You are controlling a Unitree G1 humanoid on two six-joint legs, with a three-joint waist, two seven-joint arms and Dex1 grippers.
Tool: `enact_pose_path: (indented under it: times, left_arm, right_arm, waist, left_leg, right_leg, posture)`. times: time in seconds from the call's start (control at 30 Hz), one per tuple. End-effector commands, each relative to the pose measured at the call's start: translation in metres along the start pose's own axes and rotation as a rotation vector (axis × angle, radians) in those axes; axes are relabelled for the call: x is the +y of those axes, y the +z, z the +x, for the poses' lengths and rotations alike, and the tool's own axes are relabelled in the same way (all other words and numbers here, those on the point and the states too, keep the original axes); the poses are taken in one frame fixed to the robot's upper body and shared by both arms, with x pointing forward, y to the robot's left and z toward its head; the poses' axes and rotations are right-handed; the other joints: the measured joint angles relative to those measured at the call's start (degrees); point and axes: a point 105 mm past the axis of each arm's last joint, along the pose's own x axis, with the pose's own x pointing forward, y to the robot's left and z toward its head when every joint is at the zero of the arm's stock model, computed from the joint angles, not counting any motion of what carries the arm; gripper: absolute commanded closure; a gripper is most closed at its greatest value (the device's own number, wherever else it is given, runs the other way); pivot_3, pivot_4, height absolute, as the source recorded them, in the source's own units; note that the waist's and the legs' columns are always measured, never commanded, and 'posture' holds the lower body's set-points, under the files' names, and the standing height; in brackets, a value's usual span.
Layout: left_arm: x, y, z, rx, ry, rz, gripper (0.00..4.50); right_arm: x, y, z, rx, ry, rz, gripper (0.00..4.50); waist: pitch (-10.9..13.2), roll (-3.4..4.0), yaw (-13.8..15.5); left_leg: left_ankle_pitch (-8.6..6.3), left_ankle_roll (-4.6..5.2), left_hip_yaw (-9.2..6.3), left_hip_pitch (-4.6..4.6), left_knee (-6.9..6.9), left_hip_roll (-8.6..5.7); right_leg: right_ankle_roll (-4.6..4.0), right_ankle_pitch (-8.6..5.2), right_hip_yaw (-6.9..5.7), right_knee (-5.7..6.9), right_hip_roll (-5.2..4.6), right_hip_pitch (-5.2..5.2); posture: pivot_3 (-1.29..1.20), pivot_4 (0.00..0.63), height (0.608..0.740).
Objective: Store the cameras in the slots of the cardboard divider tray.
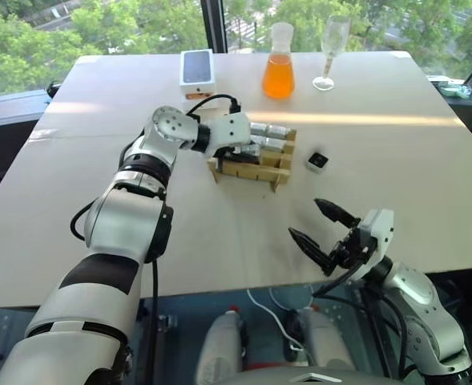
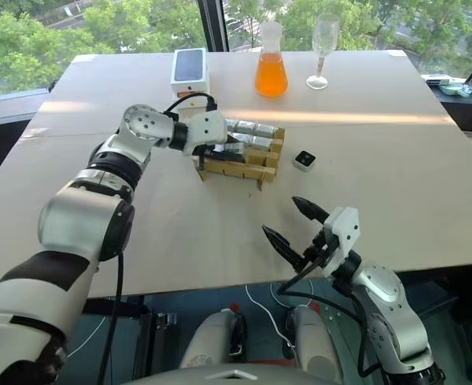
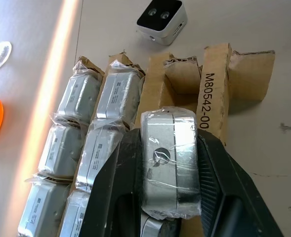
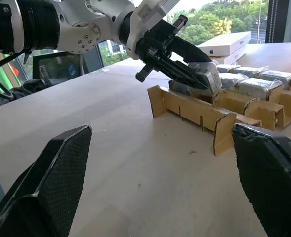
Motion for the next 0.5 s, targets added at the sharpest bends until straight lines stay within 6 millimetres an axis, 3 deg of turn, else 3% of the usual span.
enact_pose_path:
  times: [0.03,0.5]
  left_arm:
    - [0.0108,0.012,-0.004,-0.023,0.03,0.041,3.69]
    - [0.0084,0.009,-0.0004,0.03,0.03,0.149,3.69]
  right_arm:
    - [0.0008,0.0156,-0.0015,-0.049,-0.001,-0.038,0.0]
    - [0.0006,0.0135,-0.0034,-0.037,0.0,-0.04,0.0]
  waist:
    - [-0.01,-0.01,0.0]
    - [-0.01,-0.02,0.0]
  left_leg:
    - [0.01,-0.01,0.0,0.0,0.0,-0.01]
    - [0.02,-0.03,0.0,0.02,0.01,0.0]
  right_leg:
    - [0.0,0.0,0.0,0.0,0.0,0.0]
    - [-0.02,0.01,0.0,0.03,0.0,0.0]
  posture:
    - [0.0,0.15,0.74]
    - [0.0,0.15,0.74]
